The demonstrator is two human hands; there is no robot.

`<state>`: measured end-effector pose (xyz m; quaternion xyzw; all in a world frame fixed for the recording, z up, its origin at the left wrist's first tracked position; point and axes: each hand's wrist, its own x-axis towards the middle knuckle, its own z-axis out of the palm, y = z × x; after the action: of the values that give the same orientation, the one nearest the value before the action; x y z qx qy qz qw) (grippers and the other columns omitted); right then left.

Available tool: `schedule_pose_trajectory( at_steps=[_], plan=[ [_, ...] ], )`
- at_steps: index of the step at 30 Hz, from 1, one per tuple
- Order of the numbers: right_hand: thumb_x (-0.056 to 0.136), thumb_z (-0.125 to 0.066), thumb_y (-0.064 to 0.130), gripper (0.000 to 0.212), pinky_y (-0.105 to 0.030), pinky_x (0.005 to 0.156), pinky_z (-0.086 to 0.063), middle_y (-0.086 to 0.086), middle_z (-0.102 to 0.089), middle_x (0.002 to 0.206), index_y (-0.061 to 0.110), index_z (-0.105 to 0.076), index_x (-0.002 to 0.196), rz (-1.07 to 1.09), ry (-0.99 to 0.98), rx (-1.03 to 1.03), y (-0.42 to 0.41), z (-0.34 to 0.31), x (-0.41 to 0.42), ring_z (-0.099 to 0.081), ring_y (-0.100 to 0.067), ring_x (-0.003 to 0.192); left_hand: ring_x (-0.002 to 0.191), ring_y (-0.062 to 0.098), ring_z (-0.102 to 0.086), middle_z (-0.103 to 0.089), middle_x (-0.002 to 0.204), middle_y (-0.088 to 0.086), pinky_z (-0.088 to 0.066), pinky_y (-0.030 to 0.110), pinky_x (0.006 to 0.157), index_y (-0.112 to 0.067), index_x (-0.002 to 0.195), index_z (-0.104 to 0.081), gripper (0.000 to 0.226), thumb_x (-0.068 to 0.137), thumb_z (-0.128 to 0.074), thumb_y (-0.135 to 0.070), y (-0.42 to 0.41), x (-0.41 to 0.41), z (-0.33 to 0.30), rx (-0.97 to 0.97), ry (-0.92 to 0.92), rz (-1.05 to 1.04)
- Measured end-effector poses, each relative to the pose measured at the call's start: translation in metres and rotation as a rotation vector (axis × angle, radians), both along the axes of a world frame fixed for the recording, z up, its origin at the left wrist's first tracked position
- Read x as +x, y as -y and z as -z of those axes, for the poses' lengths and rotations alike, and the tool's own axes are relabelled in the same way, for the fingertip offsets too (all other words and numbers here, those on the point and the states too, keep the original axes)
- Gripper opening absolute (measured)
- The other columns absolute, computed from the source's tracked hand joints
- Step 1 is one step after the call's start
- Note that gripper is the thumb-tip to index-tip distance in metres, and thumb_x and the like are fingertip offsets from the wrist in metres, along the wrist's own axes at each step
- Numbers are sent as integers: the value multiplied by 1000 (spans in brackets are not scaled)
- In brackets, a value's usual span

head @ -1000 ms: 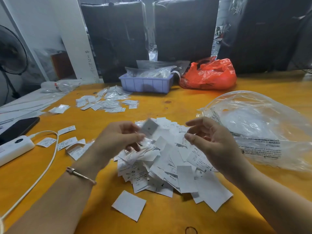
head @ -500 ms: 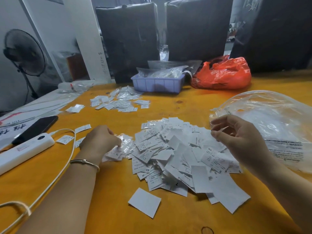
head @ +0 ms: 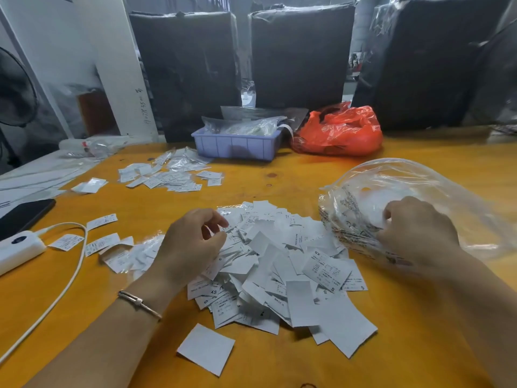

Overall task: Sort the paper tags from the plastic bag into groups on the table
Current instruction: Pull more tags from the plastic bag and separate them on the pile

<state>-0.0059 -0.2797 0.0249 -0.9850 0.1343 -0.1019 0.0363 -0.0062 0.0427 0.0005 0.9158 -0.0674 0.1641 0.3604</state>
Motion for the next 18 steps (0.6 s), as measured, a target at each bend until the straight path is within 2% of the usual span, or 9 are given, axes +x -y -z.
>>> schedule_pose_trajectory(
  at_steps=[2,5,8,10,15,18],
  plan=[
    [80,-59,2,17,-39,76,-55,-14,-63,102,5,-67,95,1,36,11,2,2,-1,-60,-34,93,73,8,-56,-62,84,-7,-39,16,58,-27,89,-67,15,89,-66,-12,0,1,1,-4,-9,3],
    [79,-60,-5,15,-41,72,-53,-21,-68,96,0,-71,88,-14,99,67,4,2,1,-62,-38,92,73,7,-57,-63,83,-9,-39,14,56,-27,88,-68,16,89,-67,-12,-2,1,0,-18,-11,-11],
    [83,-63,2,10,-33,63,-45,-14,-66,86,7,-69,77,-30,184,142,7,3,3,-57,-34,81,74,3,-57,-64,81,-10,-39,11,54,-28,86,-68,17,89,-67,-12,-3,1,-1,-23,1,-14],
    [86,-65,11,11,-31,61,-40,-10,-66,82,10,-71,77,-29,249,115,7,2,3,-56,-32,78,76,-1,-57,-65,80,-10,-40,11,54,-29,85,-68,17,89,-68,-13,-2,0,-1,-23,2,-10],
    [86,-67,12,9,-37,70,-38,-16,-68,87,8,-75,83,-49,478,88,7,0,3,-56,-39,87,79,-2,-57,-66,84,-12,-39,13,59,-30,86,-69,16,89,-68,-14,0,0,-1,-13,4,-1],
    [85,-66,15,11,-38,72,-39,-15,-67,96,8,-72,92,-45,449,76,6,0,4,-55,-38,96,78,-1,-57,-66,83,-10,-39,13,59,-28,86,-69,16,89,-68,-13,0,0,-1,-16,3,3]
  ],
)
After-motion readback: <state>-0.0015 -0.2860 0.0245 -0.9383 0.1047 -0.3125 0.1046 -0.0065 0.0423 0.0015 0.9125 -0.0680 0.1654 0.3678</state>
